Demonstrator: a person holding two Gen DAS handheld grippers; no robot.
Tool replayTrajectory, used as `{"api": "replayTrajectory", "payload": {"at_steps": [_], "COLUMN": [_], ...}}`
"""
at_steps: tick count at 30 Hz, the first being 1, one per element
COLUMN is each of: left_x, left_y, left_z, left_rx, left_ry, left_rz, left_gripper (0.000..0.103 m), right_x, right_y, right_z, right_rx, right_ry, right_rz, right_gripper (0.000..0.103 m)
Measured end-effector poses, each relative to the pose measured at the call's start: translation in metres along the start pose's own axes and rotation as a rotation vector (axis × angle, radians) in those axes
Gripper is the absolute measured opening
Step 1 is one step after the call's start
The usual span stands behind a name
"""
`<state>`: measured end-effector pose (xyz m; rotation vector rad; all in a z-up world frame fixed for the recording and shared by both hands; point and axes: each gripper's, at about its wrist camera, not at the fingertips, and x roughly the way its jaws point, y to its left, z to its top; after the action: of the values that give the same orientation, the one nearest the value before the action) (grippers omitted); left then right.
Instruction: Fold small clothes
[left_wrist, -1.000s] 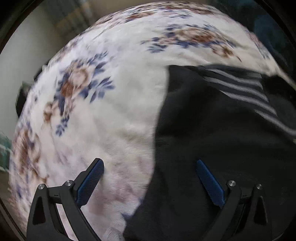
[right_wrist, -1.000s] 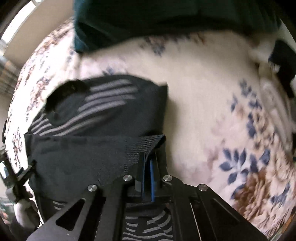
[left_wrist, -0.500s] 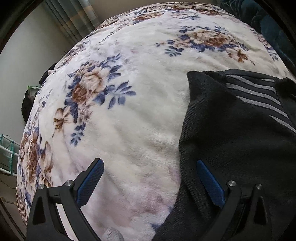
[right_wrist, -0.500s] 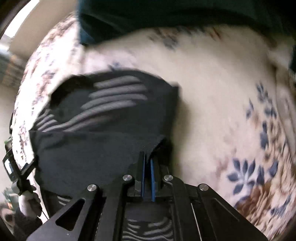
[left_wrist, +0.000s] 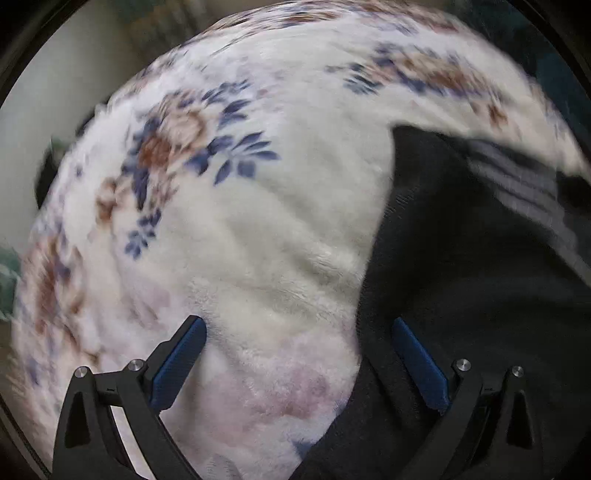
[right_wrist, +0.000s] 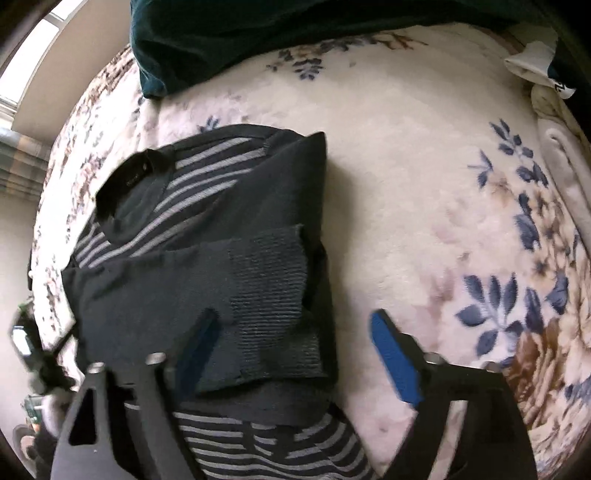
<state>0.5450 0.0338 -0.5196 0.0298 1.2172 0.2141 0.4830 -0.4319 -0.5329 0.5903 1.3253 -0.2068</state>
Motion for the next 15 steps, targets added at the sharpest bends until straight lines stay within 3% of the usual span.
{"api": "replayTrajectory", "payload": {"at_steps": [3, 7, 11, 15], "left_x": [-0.021, -0.091, -0.166, -0.219], "left_y": [-0.002, -0.033, -0.1, -0.17], "left_z": [0.002, -0.029, -0.107, -0.2], "left_rx": [0.004, 0.054, 0.156, 0.229], "left_ry": [-0.004, -0.095, -0.102, -0.022], "left_rz": [0.033, 0.007, -0.02, -0.052], "left_gripper": [0.103, 0.103, 0.103, 0.103], "right_x": [-0.013, -0.035, -0.051, -0.071], "right_y": [-0.005, -0.016, -0.035, -0.064], "right_z": [0.003, 0.002, -0.005, -0.019], "right_rx": [0.022, 0.033, 0.006, -0.06], "right_ry": [-0.023, -0.024, 0.001, 0.113], "right_rz": [0.028, 0.096, 0.187, 0.214], "right_gripper": [0.101, 0.101, 0.101, 0.101]}}
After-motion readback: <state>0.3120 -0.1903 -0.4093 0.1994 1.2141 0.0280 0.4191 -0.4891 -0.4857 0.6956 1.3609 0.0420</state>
